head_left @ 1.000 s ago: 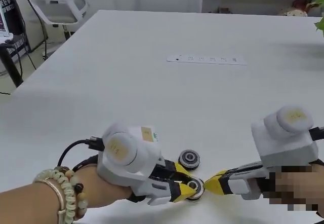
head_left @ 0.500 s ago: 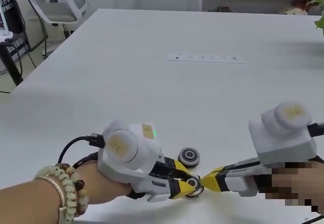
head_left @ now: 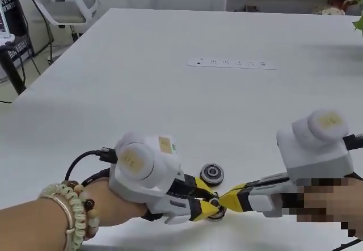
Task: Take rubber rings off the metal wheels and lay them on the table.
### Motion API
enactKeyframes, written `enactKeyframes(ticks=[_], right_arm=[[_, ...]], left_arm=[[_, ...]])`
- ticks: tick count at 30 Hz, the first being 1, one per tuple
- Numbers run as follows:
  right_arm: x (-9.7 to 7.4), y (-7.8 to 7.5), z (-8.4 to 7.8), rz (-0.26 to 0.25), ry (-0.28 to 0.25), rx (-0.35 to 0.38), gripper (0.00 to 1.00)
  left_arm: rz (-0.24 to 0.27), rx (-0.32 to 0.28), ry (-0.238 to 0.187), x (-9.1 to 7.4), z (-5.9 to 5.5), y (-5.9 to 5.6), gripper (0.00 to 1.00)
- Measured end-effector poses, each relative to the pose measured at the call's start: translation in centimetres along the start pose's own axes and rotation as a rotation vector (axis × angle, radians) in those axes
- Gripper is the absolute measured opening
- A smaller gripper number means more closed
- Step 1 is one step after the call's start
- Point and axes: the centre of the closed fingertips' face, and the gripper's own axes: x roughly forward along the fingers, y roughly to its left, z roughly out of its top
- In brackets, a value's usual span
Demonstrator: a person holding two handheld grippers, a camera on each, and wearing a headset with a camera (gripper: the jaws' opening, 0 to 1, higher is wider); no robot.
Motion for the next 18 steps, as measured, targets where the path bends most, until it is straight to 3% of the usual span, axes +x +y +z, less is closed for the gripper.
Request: enactKeyframes(ticks=[1, 2, 3, 4, 8, 18], right_arm=[[0.0, 0.6, 1.0, 0.025, -0.047, -0.007, 0.0], [-0.2, 0.5, 0.6, 0.017, -0.017, -0.019, 0.0], [-0.2, -0.6, 0.1, -0.058, 0.029, -0.088, 0.0], [0.0, -0.9, 0.1, -0.079, 0.025, -0.125, 0.0], [-0.6, -3.0, -1.2, -0.155, 0.075, -0.022, 0.0], [-0.6, -2.8, -1.2, -0.139, 0.073, -0.024, 0.0]], left_arm=[[0.001, -0.001, 0.0, 0.0, 0.0, 0.0, 0.14], [0.001, -0.002, 0.0, 0.0, 0.0, 0.0, 0.14], [0.002, -0.005, -0.001, 0.0, 0.0, 0.0, 0.14], [0.002, -0.007, -0.001, 0.0, 0.0, 0.0, 0.14], [0.005, -0.024, -0.003, 0.0, 0.0, 0.1, 0.14], [-0.011, -0.052, 0.066, -0.1, 0.1, -0.1, 0.16]])
